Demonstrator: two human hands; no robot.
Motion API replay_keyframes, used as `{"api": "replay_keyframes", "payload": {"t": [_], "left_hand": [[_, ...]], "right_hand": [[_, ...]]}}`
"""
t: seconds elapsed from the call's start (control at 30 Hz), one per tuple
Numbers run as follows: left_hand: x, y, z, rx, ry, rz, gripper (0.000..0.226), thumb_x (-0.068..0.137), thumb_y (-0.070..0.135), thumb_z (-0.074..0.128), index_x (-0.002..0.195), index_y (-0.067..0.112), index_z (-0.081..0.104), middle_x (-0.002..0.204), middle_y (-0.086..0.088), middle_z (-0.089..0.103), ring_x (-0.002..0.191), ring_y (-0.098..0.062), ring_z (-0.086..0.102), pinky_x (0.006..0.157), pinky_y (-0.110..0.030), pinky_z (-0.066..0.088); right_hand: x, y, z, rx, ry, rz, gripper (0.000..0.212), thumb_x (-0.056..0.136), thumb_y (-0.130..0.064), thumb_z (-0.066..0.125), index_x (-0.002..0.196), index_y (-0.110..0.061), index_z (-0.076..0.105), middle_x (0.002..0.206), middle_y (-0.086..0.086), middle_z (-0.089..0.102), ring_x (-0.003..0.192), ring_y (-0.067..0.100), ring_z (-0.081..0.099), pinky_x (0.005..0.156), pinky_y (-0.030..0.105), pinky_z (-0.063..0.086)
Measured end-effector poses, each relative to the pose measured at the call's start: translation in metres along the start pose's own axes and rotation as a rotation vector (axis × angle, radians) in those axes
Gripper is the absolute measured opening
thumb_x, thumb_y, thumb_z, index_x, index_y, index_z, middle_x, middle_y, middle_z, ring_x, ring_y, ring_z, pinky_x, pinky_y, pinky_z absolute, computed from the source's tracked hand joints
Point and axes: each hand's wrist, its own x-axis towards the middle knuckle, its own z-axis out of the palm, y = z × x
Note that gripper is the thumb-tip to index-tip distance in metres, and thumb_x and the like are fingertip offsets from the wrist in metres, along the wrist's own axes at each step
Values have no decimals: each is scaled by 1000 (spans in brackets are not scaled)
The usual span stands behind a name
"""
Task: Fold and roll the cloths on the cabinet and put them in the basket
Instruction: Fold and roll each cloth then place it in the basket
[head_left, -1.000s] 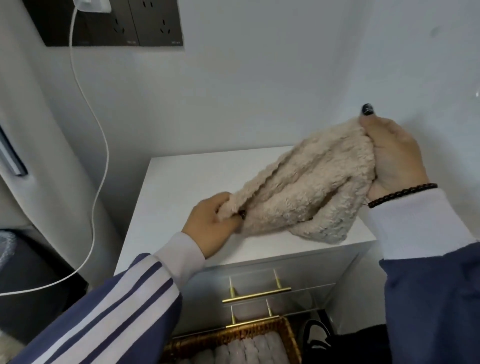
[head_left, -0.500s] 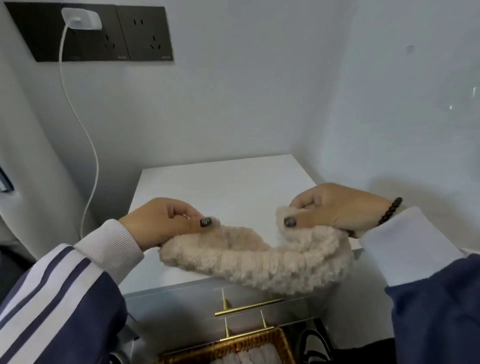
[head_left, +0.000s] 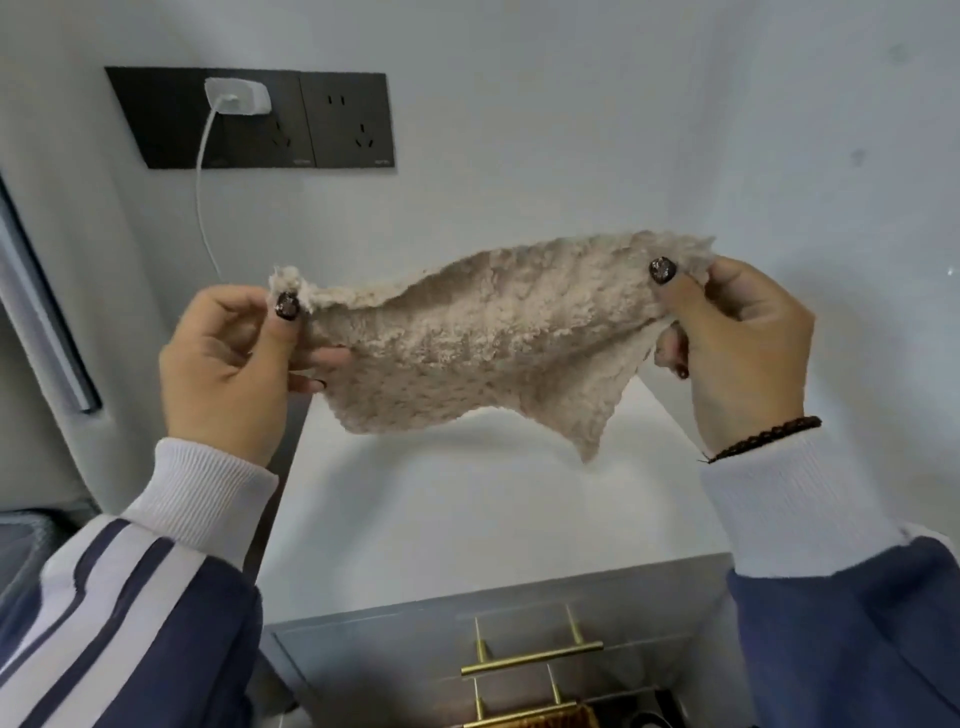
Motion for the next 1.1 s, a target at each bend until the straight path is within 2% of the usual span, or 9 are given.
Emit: {"api": "replay_keyframes", "payload": {"t": [0.17,0.27,0.33,0.43,0.53,0.73,0.9,1.0,1.1], "left_hand": [[-14,-13,-19,-10,-250,-235,22,82,-6,66,86,15,59,67,6,72,61,-8,68,58,-21,58],[-26,-15,-40,87,-552,-374,35,53,32,91,80,19,73,75,-10,73,66,-20,69,60,-25,57],[-35,-14,-51,157,-720,-478,56,42,54,89,78,15,74,72,-18,71,62,-22,67,58,-25,56],[-43,-15,-61,183,-890,-626,45,52,46,86,73,10,70,63,-22,66,48,-26,63,49,-27,53],[-48,-18,-66,243,-937,-666,40,57,49,79,70,14,67,50,-16,55,31,-20,45,38,-19,40],[-42,-25,-61,213,-737,-614,59,49,63,82,73,12,67,59,-18,48,47,-19,30,43,-20,25],[-35,-40,-43,286,-506,-595,18,82,22,70,70,10,63,48,-5,49,36,-8,32,36,-17,27],[-34,-63,-37,487,-469,-534,15,89,21,64,78,12,62,47,3,57,44,-11,44,47,-25,37],[-32,-80,-30,694,-433,-484,16,93,27,57,80,17,59,58,-1,63,55,-18,52,54,-26,42]], "right_hand": [[-5,17,-37,-201,-460,389,7,80,-9,71,82,-3,68,63,14,61,46,15,56,41,22,38],[-10,23,-54,-391,-799,584,33,71,-19,78,87,8,67,74,25,65,55,19,66,41,19,43],[-14,25,-63,-450,-1006,680,53,57,-39,88,81,5,70,71,22,66,58,21,68,41,19,45],[-18,25,-70,-479,-1215,759,40,52,-49,88,62,-14,70,60,11,66,56,16,68,42,17,46],[-19,25,-70,-491,-1304,749,38,57,-52,84,60,-18,69,53,4,63,47,10,61,43,15,42],[-20,27,-62,-515,-1223,692,45,61,-50,82,71,-7,71,63,18,57,46,11,46,54,19,37],[-24,48,-40,-681,-807,523,36,82,-28,73,54,-11,57,48,-2,52,45,6,45,51,15,38],[-32,76,-32,-893,-558,432,38,87,-26,66,57,-10,49,51,-2,46,51,12,43,53,22,36],[-40,99,-24,-956,-451,389,36,90,-23,58,62,-12,38,56,1,37,52,15,35,49,25,27]]}}
